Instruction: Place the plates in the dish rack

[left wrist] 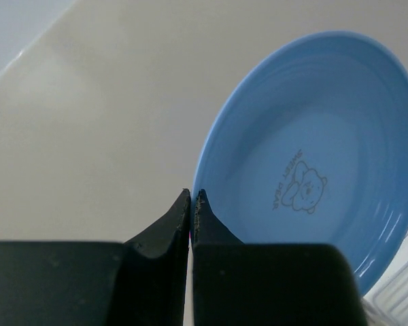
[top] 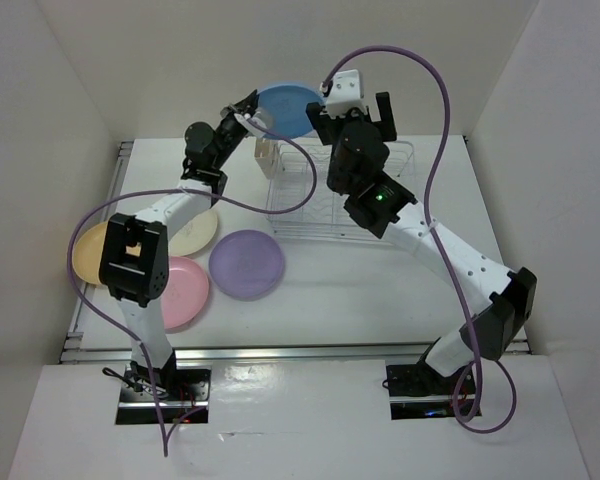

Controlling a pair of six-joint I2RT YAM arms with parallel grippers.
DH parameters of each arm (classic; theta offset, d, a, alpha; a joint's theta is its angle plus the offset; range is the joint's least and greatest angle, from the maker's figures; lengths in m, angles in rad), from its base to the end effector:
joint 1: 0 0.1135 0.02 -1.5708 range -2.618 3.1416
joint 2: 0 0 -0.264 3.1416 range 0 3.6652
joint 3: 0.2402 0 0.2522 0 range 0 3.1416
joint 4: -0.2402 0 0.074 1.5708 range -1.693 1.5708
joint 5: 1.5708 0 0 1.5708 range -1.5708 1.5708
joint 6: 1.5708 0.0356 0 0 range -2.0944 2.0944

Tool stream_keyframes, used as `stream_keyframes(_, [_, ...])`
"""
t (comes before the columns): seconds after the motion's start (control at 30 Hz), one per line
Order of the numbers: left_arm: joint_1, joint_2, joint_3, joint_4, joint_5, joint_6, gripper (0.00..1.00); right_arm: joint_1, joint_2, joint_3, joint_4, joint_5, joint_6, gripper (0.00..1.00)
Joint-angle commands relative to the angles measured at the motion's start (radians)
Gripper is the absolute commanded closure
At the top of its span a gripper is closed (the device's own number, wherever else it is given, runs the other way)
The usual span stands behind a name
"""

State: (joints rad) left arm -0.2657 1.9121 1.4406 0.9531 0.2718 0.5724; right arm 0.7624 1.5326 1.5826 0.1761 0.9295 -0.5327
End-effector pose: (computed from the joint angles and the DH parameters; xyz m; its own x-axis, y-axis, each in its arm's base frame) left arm 0.4315 -0.1273 0.3546 0.6371 0.3674 -0.6776 0.1635 0.7947 0.5846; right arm 0.2688 0.2173 0.4708 0.0627 -0.3603 -0.9307 0.2129 0.9159 -0.3402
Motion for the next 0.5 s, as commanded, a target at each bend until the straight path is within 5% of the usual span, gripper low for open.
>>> stream_keyframes(0.0, [0.008,0.024,0.084,-0.022,0.214,0.118,1.0,0.0,-0.065,0.013,-0.015,0.049,0.0,0.0])
stream_keyframes(0.2, [0.008,0.088,0.152,-0.191,0.454,0.264,1.0,0.0,-0.108,0.004,-0.091,0.071,0.034,0.0])
stream_keyframes(0.47, [-0.047,0.247,0.288,-0.056,0.356,0.218,1.0,0.009,-0.098,0.066,-0.158,0.129,0.048,0.0])
